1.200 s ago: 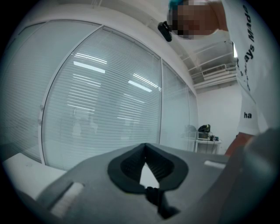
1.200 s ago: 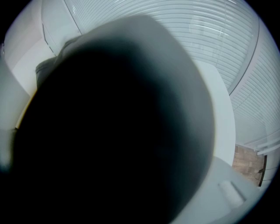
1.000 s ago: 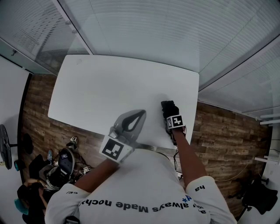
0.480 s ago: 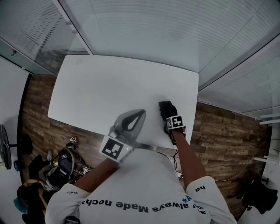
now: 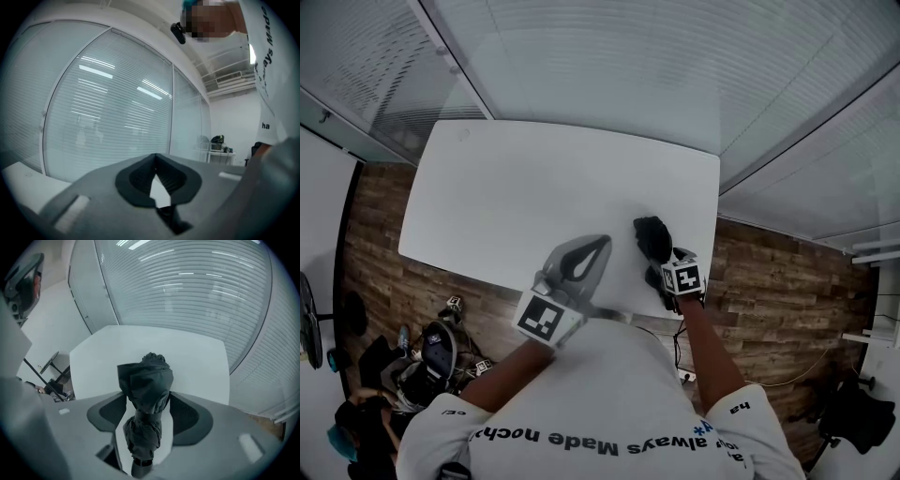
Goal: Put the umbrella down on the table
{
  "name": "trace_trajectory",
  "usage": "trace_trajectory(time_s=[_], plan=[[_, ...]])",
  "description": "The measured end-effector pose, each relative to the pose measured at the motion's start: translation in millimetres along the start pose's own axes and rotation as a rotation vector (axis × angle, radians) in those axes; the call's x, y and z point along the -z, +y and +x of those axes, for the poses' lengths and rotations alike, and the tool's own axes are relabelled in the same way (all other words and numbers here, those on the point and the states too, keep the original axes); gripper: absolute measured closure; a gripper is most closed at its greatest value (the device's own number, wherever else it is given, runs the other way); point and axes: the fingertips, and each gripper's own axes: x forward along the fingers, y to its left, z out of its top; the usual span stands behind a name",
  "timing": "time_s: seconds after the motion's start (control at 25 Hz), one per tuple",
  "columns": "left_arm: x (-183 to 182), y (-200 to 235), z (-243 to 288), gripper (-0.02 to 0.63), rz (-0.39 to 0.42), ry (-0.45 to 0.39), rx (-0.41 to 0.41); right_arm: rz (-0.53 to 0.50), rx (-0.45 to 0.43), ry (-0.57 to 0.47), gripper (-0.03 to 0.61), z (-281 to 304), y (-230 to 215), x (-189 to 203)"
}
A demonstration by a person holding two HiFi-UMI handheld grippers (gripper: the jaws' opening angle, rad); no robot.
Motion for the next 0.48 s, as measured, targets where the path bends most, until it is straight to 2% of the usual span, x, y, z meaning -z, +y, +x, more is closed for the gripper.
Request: trace_trajectory(time_s=[0.28, 0.48], plan=[[-1.2, -2.8, 5.3, 0.611, 0.002, 0.002, 0.019, -0.022, -0.030, -0.180, 0.301, -60.5, 14.2, -35.6], [-2.9, -9.6, 10.0, 0.611, 0.001, -0.003, 0.035, -0.062, -0.029, -0.350, 0.327, -116.1, 29.0, -74.3]])
